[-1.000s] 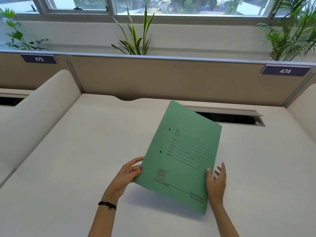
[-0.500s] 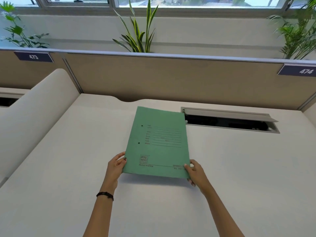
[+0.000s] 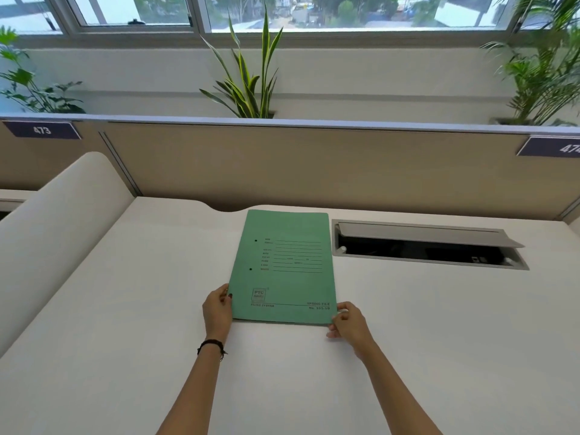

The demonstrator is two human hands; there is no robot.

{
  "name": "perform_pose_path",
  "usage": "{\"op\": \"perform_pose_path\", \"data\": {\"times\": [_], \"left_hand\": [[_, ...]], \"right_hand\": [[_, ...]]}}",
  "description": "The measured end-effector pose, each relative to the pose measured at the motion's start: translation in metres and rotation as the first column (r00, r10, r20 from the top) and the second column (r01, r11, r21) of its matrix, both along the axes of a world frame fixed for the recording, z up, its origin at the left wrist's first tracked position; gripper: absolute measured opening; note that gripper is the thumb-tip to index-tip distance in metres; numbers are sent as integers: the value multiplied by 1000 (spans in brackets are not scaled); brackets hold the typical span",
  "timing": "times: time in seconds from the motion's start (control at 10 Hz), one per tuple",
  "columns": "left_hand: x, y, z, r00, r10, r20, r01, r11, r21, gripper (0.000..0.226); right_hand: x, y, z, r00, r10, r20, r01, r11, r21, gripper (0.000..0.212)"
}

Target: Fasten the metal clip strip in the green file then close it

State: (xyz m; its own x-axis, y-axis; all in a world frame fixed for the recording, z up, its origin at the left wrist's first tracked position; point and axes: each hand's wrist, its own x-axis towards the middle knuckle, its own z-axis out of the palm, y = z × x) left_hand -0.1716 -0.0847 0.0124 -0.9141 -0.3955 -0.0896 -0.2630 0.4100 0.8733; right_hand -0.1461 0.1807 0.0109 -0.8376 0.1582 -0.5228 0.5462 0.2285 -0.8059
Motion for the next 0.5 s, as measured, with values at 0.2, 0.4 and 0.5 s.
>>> {"op": "perform_pose_path", "data": {"times": [0.2,0.4,0.5], "left_hand": [[-25,0,-2,993,-25,116,42,988,-151,29],[-33,1,32,980,-151,129,177,960,-218,40],[-36,3,60,977,-207,57,215,936,-279,38]], "right_hand": [[-10,0,5,998,66,18,-66,998,-14,32],[-8,10,34,971,220,87,-230,966,117,56],[-11,18,68,966,257,-5,-244,923,297,52]]}}
